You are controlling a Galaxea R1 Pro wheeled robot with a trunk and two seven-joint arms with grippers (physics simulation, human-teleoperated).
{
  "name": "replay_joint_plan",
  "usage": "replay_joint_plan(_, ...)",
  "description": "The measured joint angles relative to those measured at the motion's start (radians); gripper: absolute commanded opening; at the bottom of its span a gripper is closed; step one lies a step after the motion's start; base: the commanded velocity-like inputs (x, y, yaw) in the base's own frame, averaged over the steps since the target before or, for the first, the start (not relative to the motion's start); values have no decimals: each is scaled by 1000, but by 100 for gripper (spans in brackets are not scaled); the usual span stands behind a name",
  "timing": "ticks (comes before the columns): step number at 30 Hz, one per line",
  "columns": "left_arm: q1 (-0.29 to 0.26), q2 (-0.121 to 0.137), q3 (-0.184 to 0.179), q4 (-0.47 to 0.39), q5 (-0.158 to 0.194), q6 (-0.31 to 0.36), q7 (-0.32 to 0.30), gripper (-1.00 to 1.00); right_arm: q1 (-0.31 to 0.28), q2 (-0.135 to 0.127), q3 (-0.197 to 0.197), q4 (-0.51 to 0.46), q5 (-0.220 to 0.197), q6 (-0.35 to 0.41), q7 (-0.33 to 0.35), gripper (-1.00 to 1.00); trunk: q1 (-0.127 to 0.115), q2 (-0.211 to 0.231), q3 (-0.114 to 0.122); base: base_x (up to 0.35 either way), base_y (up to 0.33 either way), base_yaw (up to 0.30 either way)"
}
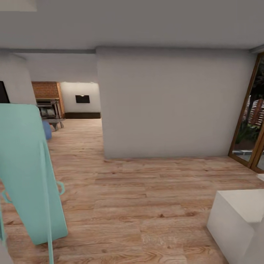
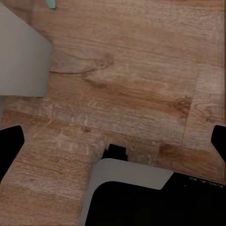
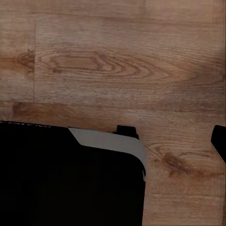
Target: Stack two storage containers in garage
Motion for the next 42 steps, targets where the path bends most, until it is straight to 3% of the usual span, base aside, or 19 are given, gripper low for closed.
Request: replay_joint_plan(42,0,0,0,0,9,-2,3,100,0,1,-1,0,2,0,0,100,0,0,0,322,0,0)
